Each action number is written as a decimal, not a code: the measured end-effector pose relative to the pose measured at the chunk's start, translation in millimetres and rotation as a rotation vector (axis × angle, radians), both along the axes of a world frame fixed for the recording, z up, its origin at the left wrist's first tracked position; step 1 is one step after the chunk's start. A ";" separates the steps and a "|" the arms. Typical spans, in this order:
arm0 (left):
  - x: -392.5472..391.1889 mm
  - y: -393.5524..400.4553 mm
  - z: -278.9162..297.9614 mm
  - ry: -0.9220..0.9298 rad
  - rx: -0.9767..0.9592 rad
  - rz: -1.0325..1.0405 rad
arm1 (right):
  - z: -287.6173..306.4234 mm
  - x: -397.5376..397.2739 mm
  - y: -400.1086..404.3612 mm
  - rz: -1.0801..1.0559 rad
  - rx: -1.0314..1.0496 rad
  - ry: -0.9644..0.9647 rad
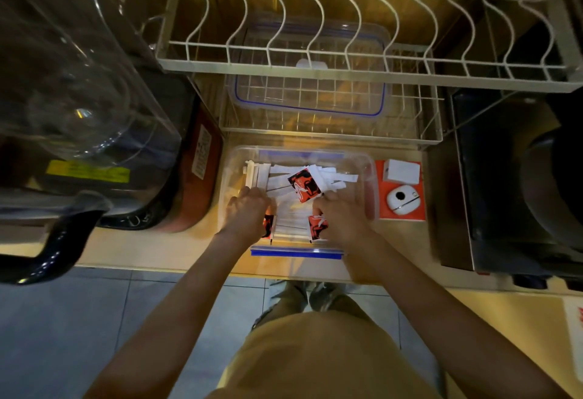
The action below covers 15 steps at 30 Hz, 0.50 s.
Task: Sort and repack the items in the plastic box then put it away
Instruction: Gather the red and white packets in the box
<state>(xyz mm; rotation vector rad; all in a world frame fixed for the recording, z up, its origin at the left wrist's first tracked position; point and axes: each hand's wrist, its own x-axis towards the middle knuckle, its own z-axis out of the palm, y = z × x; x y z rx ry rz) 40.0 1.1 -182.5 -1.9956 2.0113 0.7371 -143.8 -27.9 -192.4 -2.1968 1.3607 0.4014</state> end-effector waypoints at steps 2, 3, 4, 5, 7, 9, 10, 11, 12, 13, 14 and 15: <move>-0.4 -1.4 -0.2 0.000 -0.014 -0.033 | 1.6 -1.2 -0.1 -0.021 0.006 -0.049; -0.4 -1.9 0.1 0.002 -0.020 -0.040 | 3.4 -2.7 0.0 -0.054 0.014 -0.084; 0.2 -2.2 2.3 0.025 -0.016 -0.017 | 5.6 -4.3 0.0 -0.094 0.020 -0.120; 1.4 -2.7 4.5 0.073 -0.005 0.024 | 8.1 -6.3 0.2 -0.127 0.023 -0.157; 6.0 -5.3 8.0 0.219 0.016 0.105 | 12.9 -9.3 0.2 -0.179 0.055 -0.228; 10.1 -9.3 12.5 0.369 0.033 0.151 | 18.2 -11.6 -2.1 -0.250 0.136 -0.304; 11.3 -10.9 15.8 0.472 0.051 0.211 | 21.7 -12.9 -4.5 -0.288 0.183 -0.343; 12.1 -12.6 18.5 0.589 0.082 0.300 | 25.8 -14.6 -7.7 -0.321 0.224 -0.389; 12.0 -13.8 22.5 0.700 0.117 0.386 | 31.4 -16.1 -11.0 -0.350 0.255 -0.437; 11.3 -14.5 25.6 0.790 0.146 0.460 | 38.4 -16.8 -14.1 -0.375 0.275 -0.482; 10.8 -14.8 26.7 0.856 0.164 0.516 | 46.3 -17.0 -16.9 -0.390 0.284 -0.518; 9.9 -14.7 26.8 0.905 0.179 0.560 | 55.2 -16.3 -19.4 -0.395 0.283 -0.555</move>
